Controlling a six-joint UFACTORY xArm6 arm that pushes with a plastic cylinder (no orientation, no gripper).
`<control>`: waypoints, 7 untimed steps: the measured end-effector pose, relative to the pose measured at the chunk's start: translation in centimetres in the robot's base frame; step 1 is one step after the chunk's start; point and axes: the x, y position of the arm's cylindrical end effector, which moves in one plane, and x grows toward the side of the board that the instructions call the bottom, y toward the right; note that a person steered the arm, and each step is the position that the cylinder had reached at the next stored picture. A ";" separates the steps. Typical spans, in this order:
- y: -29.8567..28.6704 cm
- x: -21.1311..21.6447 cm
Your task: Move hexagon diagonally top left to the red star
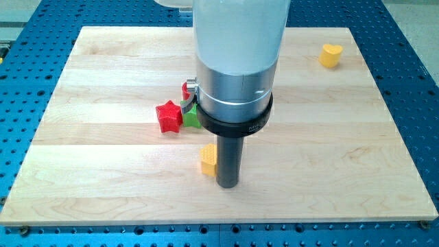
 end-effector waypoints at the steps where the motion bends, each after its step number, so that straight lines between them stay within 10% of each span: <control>1: 0.9 -0.7; 5: -10.3 -5.3; 7: -5.3 -4.8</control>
